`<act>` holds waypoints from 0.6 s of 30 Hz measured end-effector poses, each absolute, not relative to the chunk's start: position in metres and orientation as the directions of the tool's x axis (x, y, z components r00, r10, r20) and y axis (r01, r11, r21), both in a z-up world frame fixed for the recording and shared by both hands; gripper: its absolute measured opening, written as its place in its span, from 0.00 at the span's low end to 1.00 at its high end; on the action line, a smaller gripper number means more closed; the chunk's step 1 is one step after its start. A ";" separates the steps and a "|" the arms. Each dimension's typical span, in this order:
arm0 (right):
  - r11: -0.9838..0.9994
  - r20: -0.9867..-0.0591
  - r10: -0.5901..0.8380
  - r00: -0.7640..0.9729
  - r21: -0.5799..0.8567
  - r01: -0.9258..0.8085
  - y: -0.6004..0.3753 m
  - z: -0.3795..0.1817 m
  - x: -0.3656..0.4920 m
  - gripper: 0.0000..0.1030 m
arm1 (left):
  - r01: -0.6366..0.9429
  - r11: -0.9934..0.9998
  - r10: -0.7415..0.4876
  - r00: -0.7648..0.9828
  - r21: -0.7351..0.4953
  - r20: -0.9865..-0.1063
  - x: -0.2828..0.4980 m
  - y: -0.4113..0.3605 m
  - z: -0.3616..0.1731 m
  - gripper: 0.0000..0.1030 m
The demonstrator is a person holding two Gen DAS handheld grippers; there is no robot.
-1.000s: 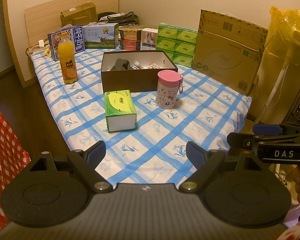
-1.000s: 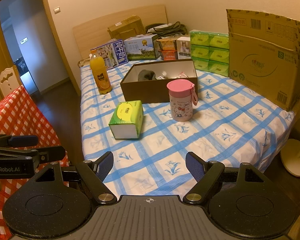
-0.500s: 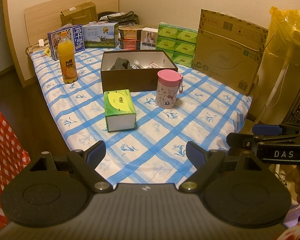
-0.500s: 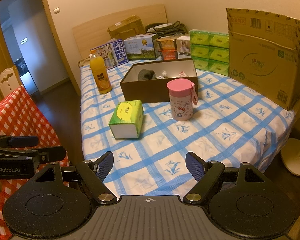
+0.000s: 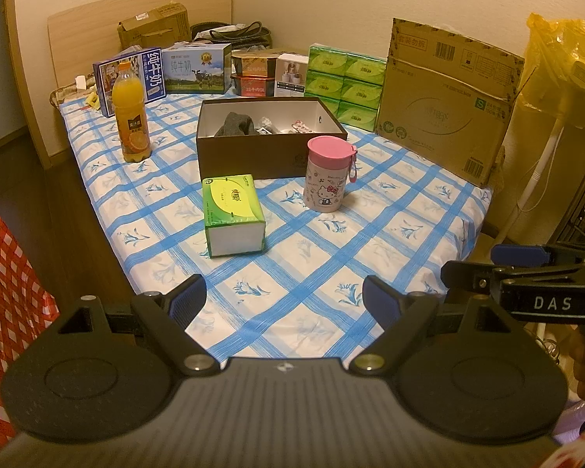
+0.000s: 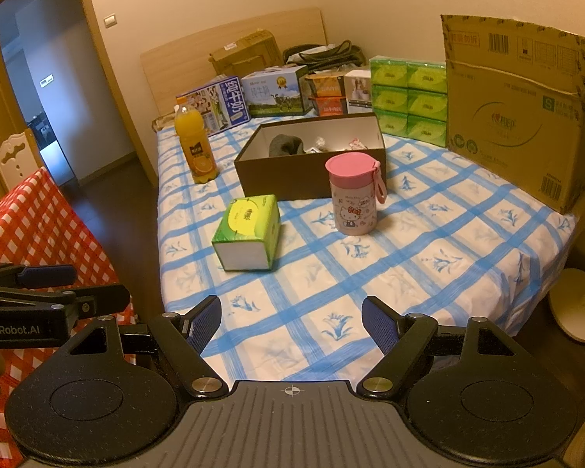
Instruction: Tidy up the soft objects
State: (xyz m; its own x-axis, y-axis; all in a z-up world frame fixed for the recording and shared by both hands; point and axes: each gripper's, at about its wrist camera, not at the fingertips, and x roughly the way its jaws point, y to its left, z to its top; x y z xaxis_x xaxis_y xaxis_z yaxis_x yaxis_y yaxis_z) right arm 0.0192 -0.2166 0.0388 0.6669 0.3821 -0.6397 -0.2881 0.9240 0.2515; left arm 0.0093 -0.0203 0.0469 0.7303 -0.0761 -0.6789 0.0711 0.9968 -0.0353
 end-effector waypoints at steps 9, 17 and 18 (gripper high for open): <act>0.924 -0.640 0.383 0.667 0.252 -0.289 -0.217 0.039 0.019 0.77 | 0.071 0.997 -0.076 0.731 -0.035 -0.678 0.009 -0.020 0.047 0.83; 0.923 -0.639 0.384 0.667 0.252 -0.290 -0.218 0.039 0.020 0.77 | 0.072 0.997 -0.075 0.733 -0.032 -0.676 0.011 -0.021 0.046 0.83; 0.923 -0.639 0.383 0.666 0.252 -0.289 -0.218 0.039 0.020 0.77 | 0.072 0.997 -0.074 0.734 -0.031 -0.675 0.010 -0.021 0.047 0.83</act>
